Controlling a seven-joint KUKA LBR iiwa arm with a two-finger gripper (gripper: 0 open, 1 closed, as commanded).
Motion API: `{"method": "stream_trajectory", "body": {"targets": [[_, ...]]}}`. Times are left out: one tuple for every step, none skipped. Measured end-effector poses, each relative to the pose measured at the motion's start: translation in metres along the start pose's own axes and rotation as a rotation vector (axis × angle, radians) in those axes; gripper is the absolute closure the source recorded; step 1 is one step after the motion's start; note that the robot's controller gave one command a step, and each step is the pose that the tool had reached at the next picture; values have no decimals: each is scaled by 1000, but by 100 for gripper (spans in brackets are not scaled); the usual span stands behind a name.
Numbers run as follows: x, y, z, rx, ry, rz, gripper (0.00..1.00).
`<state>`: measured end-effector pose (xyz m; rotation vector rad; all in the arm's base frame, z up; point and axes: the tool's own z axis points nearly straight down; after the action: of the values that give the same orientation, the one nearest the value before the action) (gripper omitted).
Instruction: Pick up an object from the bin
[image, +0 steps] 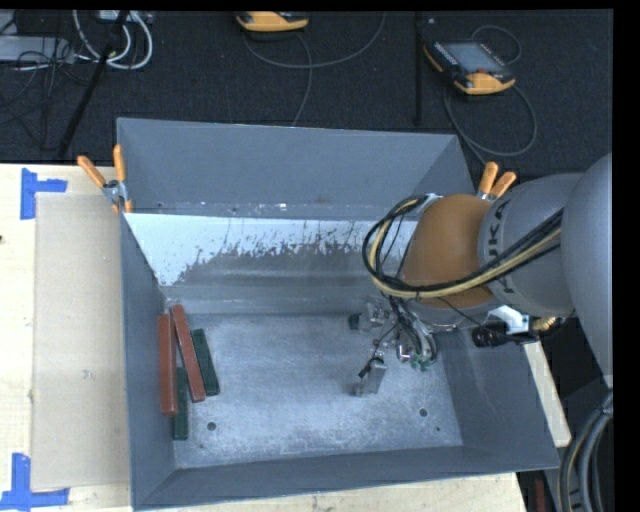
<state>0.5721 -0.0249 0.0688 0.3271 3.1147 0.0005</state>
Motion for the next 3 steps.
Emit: {"method": "stream_trajectory", "body": {"targets": [[1, 0, -2, 1, 6, -4, 100], [-31, -117, -58, 5, 4, 220, 100], [-30, -113, -57, 3, 8, 215, 0]]}}
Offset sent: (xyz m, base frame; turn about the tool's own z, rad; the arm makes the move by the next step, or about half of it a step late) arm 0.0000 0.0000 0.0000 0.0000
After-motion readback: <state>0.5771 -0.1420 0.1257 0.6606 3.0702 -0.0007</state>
